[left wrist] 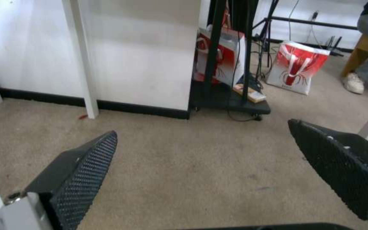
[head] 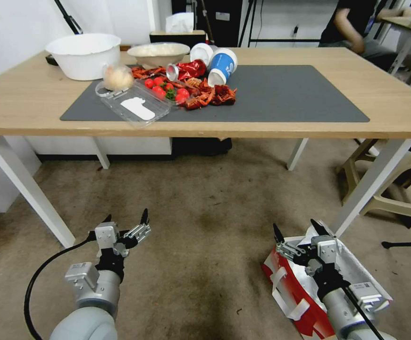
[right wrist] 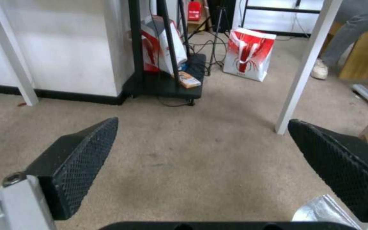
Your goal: Pick up the food delivery bag from the floor and place it on the table.
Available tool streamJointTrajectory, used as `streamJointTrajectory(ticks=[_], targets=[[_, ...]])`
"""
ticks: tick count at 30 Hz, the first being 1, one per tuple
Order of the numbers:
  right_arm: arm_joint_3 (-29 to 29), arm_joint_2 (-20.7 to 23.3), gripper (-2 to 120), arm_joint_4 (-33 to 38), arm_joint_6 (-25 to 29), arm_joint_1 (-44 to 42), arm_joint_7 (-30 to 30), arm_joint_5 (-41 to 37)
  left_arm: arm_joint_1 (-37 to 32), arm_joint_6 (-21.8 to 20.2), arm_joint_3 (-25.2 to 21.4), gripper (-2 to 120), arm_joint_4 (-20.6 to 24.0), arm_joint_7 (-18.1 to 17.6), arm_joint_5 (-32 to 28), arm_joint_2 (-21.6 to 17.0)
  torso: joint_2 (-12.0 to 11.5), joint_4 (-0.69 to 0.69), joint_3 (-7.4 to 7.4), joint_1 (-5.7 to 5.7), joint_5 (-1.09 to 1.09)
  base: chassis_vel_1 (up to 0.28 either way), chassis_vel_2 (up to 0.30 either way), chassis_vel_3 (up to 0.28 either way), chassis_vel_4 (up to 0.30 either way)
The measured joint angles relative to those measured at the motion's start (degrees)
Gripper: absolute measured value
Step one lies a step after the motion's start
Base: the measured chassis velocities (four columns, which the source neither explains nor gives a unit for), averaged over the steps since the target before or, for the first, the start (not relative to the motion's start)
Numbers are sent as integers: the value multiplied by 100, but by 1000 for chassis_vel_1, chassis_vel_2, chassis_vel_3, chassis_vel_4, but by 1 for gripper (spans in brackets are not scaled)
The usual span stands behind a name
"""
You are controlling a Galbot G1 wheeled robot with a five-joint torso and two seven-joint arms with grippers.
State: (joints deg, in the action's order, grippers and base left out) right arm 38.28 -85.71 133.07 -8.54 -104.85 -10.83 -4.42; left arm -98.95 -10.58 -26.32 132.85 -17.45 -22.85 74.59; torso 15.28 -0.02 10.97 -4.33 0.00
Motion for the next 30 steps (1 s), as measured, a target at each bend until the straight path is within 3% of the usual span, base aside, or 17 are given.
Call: streamJointTrajectory(ticks=[21, 30], targets=[[52, 45, 100, -11, -10, 11, -5, -38, 3, 2, -1, 100, -26, 6, 15, 0, -498, 0, -369, 128, 0, 0, 0, 0, 0], [58, 45, 100, -23, -10, 12, -5, -41, 12, 2, 2, 100, -37, 6, 15, 2, -611, 0, -460, 150, 0, 0, 0, 0, 0]])
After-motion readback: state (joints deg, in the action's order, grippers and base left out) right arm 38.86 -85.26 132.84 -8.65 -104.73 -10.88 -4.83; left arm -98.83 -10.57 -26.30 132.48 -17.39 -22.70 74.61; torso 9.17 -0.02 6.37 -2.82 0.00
